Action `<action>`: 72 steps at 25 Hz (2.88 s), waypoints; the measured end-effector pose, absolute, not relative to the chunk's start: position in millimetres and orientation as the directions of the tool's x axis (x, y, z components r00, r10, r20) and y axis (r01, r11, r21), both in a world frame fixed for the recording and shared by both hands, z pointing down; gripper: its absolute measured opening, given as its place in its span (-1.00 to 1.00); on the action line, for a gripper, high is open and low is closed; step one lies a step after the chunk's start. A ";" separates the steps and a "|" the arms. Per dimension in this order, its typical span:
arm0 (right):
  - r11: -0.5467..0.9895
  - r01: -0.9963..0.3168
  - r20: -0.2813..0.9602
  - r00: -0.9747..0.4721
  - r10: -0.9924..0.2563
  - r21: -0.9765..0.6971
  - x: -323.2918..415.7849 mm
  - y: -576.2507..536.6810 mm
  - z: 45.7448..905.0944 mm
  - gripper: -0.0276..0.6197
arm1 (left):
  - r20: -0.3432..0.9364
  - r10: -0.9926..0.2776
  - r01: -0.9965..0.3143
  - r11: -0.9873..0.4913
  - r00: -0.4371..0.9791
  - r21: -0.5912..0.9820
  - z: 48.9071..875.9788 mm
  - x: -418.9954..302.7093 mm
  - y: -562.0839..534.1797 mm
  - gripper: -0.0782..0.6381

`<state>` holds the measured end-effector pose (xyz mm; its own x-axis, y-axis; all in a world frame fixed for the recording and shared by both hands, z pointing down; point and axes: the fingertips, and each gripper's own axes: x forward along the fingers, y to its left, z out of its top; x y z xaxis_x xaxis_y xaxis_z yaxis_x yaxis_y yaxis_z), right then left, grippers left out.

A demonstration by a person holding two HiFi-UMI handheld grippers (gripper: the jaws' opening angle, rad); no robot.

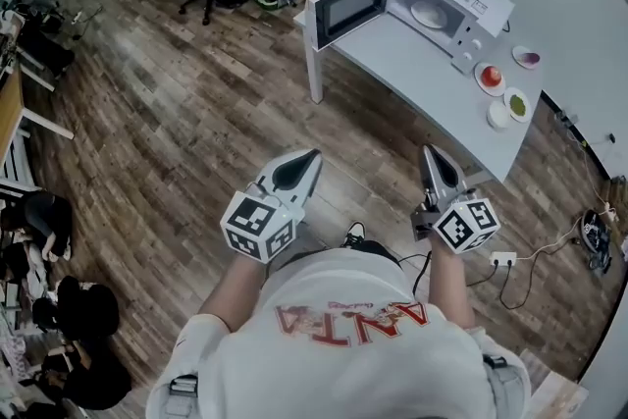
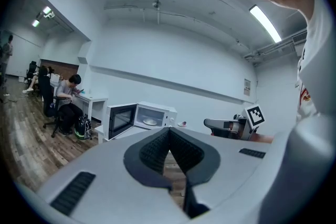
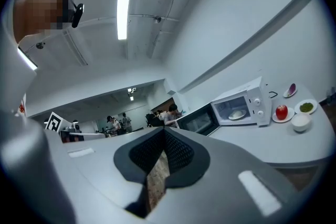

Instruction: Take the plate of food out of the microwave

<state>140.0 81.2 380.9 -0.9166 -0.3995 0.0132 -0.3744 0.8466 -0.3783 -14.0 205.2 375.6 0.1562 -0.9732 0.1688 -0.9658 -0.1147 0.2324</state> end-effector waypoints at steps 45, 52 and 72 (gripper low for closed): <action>0.590 -0.668 0.209 -0.723 -0.658 -0.454 21.5 -203.0 423.6 -0.91 | 0.147 -0.857 -0.844 -0.433 0.494 0.316 405.4 -147.1 -145.7 -0.76; 0.496 -0.683 0.216 -0.679 -0.702 -0.537 20.9 -244.3 440.2 -0.91 | 0.151 -0.839 -0.827 -0.457 0.523 0.329 409.4 -147.0 -170.5 -0.76; -0.105 -0.252 0.235 -0.572 -0.786 -0.962 26.7 -419.7 591.7 -0.77 | 0.280 -0.818 -0.853 -0.418 0.503 0.312 434.7 -118.7 -293.5 -0.76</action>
<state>26.7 -419.7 591.7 -0.5724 -0.7855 0.2352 -0.2518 -0.1046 -0.9621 -118.7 -293.5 434.7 0.5030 -0.8176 0.2803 -0.8531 -0.4178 0.3125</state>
